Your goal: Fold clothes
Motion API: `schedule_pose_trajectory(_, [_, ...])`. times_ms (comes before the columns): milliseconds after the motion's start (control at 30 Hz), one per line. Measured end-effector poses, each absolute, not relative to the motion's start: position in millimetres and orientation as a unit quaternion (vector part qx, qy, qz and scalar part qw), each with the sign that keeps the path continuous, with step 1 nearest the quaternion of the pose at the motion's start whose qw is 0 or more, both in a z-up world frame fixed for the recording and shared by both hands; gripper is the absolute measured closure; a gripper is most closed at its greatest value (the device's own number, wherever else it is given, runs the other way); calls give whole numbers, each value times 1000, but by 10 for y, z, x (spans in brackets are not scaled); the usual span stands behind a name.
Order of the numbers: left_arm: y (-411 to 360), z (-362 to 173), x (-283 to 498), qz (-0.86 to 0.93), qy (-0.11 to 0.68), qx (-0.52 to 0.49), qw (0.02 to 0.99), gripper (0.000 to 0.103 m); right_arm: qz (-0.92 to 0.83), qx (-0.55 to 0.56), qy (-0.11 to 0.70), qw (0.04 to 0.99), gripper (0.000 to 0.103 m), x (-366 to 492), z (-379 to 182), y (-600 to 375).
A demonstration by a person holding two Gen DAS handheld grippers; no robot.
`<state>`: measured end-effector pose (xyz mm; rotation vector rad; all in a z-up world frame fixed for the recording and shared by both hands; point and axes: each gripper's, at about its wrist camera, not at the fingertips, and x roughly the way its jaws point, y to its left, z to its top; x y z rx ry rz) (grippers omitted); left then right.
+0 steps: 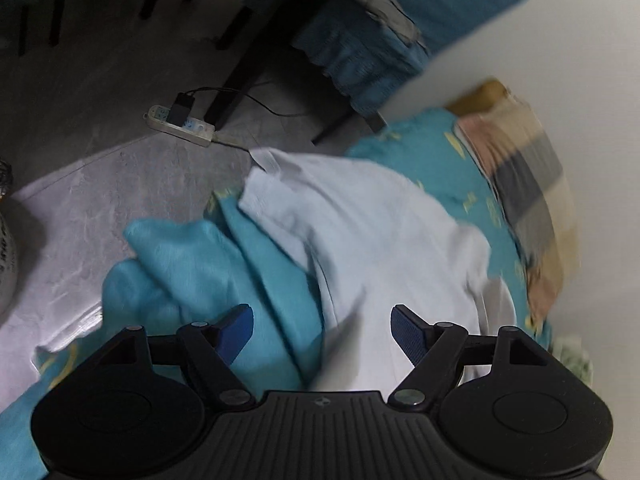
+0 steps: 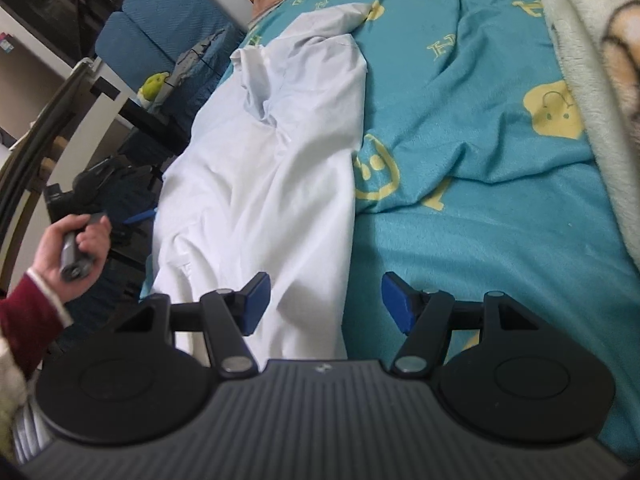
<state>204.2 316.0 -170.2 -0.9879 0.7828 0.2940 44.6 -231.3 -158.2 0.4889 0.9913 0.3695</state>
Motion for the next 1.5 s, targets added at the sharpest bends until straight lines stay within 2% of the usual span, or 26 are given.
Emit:
schedule_pose_trajectory(100, [3359, -1957, 2207, 143, 338, -509, 779, 25, 175, 214, 474, 836, 38, 566, -1640, -2208])
schedule_pose_trajectory(333, [3585, -2271, 2456, 143, 299, -537, 776, 24, 187, 190, 479, 837, 38, 717, -1760, -2065])
schedule_pose_trajectory(467, [3566, -2230, 2606, 148, 299, -501, 798, 26, 190, 195, 472, 838, 38, 773, -1775, -2072])
schedule_pose_trajectory(633, [3465, -2045, 2830, 154, 294, -454, 827, 44, 190, 206, 469, 837, 40, 745, -1773, -2121])
schedule_pose_trajectory(667, [3433, -1993, 2877, 155, 295, -437, 835, 52, 190, 209, 469, 837, 40, 741, -1775, -2133])
schedule_pose_trajectory(700, [3399, -1939, 2923, 155, 296, -420, 843, 66, 190, 211, 469, 836, 40, 741, -1777, -2138])
schedule_pose_trajectory(733, [3343, -1875, 2961, 153, 297, -403, 852, 76, 191, 213, 469, 836, 40, 742, -1779, -2142])
schedule_pose_trajectory(767, [3285, -1811, 2999, 150, 298, -385, 861, 94, 191, 214, 469, 835, 40, 745, -1779, -2147])
schedule_pose_trajectory(800, [3216, -1742, 3033, 146, 298, -365, 870, 96, 192, 216, 469, 834, 40, 749, -1779, -2156])
schedule_pose_trajectory(1033, [2541, -1149, 3245, 131, 292, -219, 922, 98, 189, 247, 467, 828, 39, 770, -1750, -2264])
schedule_pose_trajectory(1233, [1532, -719, 3469, 81, 291, -92, 949, 99, 174, 242, 460, 836, 39, 746, -1693, -2323])
schedule_pose_trajectory(1367, [735, -710, 3526, 32, 306, -33, 951, 98, 162, 250, 454, 840, 38, 733, -1669, -2413])
schedule_pose_trajectory(1500, [130, -962, 3526, 1, 338, -5, 941, 97, 157, 259, 448, 841, 38, 722, -1653, -2475])
